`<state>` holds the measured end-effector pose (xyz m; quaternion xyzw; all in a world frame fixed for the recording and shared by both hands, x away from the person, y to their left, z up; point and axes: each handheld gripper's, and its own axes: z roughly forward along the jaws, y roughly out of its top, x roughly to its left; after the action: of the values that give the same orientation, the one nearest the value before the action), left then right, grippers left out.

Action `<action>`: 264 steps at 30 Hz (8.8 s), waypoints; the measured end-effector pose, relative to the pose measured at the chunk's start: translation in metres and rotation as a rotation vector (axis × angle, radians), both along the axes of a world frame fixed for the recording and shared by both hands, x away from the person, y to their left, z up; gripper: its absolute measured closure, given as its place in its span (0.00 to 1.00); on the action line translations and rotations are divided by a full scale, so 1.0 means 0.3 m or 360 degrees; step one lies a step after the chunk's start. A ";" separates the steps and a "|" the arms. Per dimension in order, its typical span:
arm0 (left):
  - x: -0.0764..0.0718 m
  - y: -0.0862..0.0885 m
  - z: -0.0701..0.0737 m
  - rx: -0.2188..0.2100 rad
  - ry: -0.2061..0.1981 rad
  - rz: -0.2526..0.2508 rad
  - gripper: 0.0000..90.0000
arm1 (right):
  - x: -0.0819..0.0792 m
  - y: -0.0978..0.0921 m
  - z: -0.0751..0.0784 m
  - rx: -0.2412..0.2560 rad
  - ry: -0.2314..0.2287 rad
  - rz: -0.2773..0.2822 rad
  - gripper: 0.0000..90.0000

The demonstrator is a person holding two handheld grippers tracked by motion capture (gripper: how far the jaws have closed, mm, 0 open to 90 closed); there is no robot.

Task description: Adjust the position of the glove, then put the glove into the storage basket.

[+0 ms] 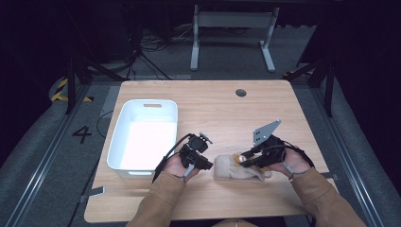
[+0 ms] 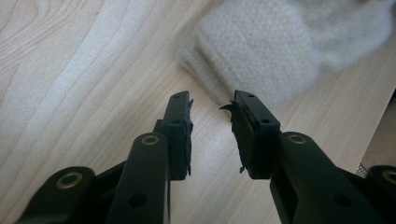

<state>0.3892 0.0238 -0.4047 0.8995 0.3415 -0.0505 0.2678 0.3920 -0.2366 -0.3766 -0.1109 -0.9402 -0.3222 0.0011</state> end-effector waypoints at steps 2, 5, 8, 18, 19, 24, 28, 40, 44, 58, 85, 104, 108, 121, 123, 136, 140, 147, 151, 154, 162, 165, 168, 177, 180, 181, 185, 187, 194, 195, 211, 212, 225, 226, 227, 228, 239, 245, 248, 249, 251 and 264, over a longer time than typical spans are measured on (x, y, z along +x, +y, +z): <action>0.001 0.000 0.000 0.0000 0.0000 -0.0004 0.75 | 0.005 0.000 -0.013 -0.0022 0.0013 -0.0004 0.75; 0.001 0.000 -0.001 -0.0010 0.0004 -0.0006 0.73 | 0.013 0.001 -0.031 -0.0065 0.0036 -0.0009 0.74; 0.000 0.000 0.000 -0.0012 0.0002 -0.0012 0.71 | 0.018 0.004 -0.050 -0.0118 0.0036 -0.0019 0.74; -0.005 -0.012 0.004 -0.0005 -0.0032 -0.0019 0.62 | 0.022 0.017 -0.088 -0.0250 0.0025 -0.0023 0.70; -0.005 -0.012 0.006 -0.0004 -0.0028 -0.0021 0.62 | 0.022 0.019 -0.091 -0.0258 0.0023 -0.0022 0.69; -0.007 -0.020 0.011 -0.0016 -0.0037 -0.0065 0.57 | 0.020 0.011 -0.084 -0.0221 0.0018 -0.0055 0.56; -0.008 -0.032 0.014 -0.0020 -0.0053 -0.0098 0.49 | 0.020 -0.006 -0.067 -0.0147 0.0019 -0.0082 0.52; 0.006 -0.050 0.043 -0.0048 -0.0121 -0.0133 0.38 | 0.006 -0.092 -0.008 0.0038 -0.0047 -0.0288 0.53; 0.014 -0.062 0.053 -0.0046 -0.0145 -0.0139 0.41 | -0.004 -0.123 0.001 0.0039 -0.0083 -0.0383 0.53; 0.050 -0.073 0.089 -0.0087 -0.0224 -0.0095 0.36 | -0.008 -0.307 0.023 0.0160 -0.0144 -0.0820 0.55; 0.051 -0.075 0.068 -0.0113 -0.0303 -0.0063 0.37 | 0.067 -0.489 -0.084 0.0131 -0.0153 -0.1297 0.43; 0.030 -0.133 0.040 -0.0184 -0.0320 -0.0298 0.20 | 0.085 -0.502 -0.139 0.0083 -0.0149 -0.1350 0.43; 0.025 -0.142 0.037 -0.0201 -0.0363 -0.0345 0.14 | 0.084 -0.501 -0.138 0.0090 -0.0147 -0.1343 0.43; 0.030 -0.135 -0.021 -0.0318 -0.0448 -0.0448 0.09 | 0.083 -0.498 -0.137 0.0087 -0.0157 -0.1316 0.42; 0.026 -0.143 -0.028 -0.0319 -0.0447 -0.0452 0.09 | 0.083 -0.498 -0.137 0.0087 -0.0155 -0.1312 0.42; 0.021 -0.188 -0.075 -0.0299 -0.0442 -0.0465 0.00 | 0.084 -0.495 -0.140 0.0081 -0.0132 -0.1287 0.41; 0.009 -0.204 -0.084 -0.0268 -0.0459 -0.0526 0.00 | 0.083 -0.491 -0.141 0.0070 -0.0128 -0.1276 0.41; 0.008 -0.222 -0.118 -0.0211 -0.0475 -0.0567 0.00 | 0.083 -0.489 -0.143 0.0063 -0.0122 -0.1264 0.41; 0.008 -0.236 -0.135 -0.0181 -0.0474 -0.0594 0.00 | 0.083 -0.491 -0.145 0.0060 -0.0123 -0.1259 0.41; 0.007 -0.250 -0.151 -0.0130 -0.0473 -0.0602 0.00 | 0.084 -0.492 -0.145 0.0061 -0.0131 -0.1257 0.40; 0.011 -0.271 -0.183 -0.0062 -0.0462 -0.0604 0.00 | 0.085 -0.488 -0.149 0.0049 -0.0126 -0.1247 0.40; 0.006 -0.282 -0.187 -0.0002 -0.0495 -0.0598 0.00 | 0.085 -0.490 -0.150 0.0053 -0.0118 -0.1246 0.41; 0.003 -0.289 -0.191 0.0032 -0.0476 -0.0591 0.00 | 0.085 -0.489 -0.153 0.0064 -0.0100 -0.1250 0.40; -0.001 -0.293 -0.180 0.0057 -0.0456 -0.0618 0.04 | 0.086 -0.487 -0.157 0.0066 -0.0085 -0.1238 0.41; -0.004 -0.290 -0.170 0.0075 -0.0451 -0.0620 0.14 | 0.087 -0.490 -0.157 0.0071 -0.0073 -0.1247 0.41; -0.002 -0.288 -0.163 0.0077 -0.0446 -0.0614 0.18 | 0.086 -0.491 -0.156 0.0077 -0.0073 -0.1251 0.41; -0.008 -0.282 -0.148 0.0092 -0.0434 -0.0596 0.33 | 0.087 -0.491 -0.157 0.0060 -0.0075 -0.1258 0.41; -0.010 -0.281 -0.140 0.0108 -0.0444 -0.0598 0.51 | 0.088 -0.493 -0.159 0.0063 -0.0075 -0.1263 0.41; -0.017 -0.288 -0.131 0.0134 -0.0424 -0.0569 0.72 | 0.087 -0.495 -0.158 0.0063 -0.0065 -0.1283 0.42; -0.018 -0.288 -0.131 0.0136 -0.0422 -0.0565 0.72 | 0.088 -0.495 -0.159 0.0052 -0.0068 -0.1292 0.42; -0.014 -0.289 -0.119 0.0125 -0.0369 -0.0535 0.78 | 0.091 -0.504 -0.159 0.0079 -0.0065 -0.1296 0.42; -0.016 -0.288 -0.116 0.0115 -0.0362 -0.0533 0.78 | 0.090 -0.505 -0.158 0.0079 -0.0066 -0.1295 0.42; -0.014 -0.268 -0.053 0.0043 -0.0326 -0.0504 0.78 | 0.089 -0.507 -0.156 0.0084 -0.0061 -0.1302 0.43; -0.014 -0.268 -0.053 0.0043 -0.0326 -0.0504 0.78 | 0.090 -0.508 -0.156 0.0087 -0.0061 -0.1305 0.43; -0.012 -0.262 -0.044 0.0035 -0.0321 -0.0494 0.78 | 0.090 -0.507 -0.156 0.0089 -0.0058 -0.1306 0.43; -0.012 -0.262 -0.044 0.0035 -0.0321 -0.0494 0.78 | 0.090 -0.507 -0.156 0.0089 -0.0058 -0.1306 0.43; 0.004 -0.240 0.019 0.0066 -0.0274 -0.0414 0.78 | 0.098 -0.509 -0.154 0.0088 -0.0054 -0.1313 0.43; 0.014 -0.226 0.050 0.0110 -0.0249 -0.0375 0.78 | 0.105 -0.504 -0.156 0.0086 -0.0048 -0.1304 0.43; 0.024 -0.215 0.077 0.0130 -0.0230 -0.0347 0.78 | 0.115 -0.495 -0.156 0.0082 -0.0042 -0.1302 0.43; 0.027 -0.212 0.083 0.0130 -0.0223 -0.0334 0.78 | 0.118 -0.494 -0.156 0.0085 -0.0042 -0.1301 0.43; 0.035 -0.206 0.097 0.0129 -0.0195 -0.0310 0.77 | 0.125 -0.490 -0.154 0.0086 -0.0044 -0.1295 0.44; 0.069 -0.178 0.192 0.0196 -0.0130 -0.0130 0.77 | 0.183 -0.445 -0.146 0.0097 -0.0029 -0.1235 0.46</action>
<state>0.4100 -0.0296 -0.3470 0.9288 0.2957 -0.0037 0.2235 0.4468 -0.3700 -0.4206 -0.4554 -0.8183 -0.3273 -0.1259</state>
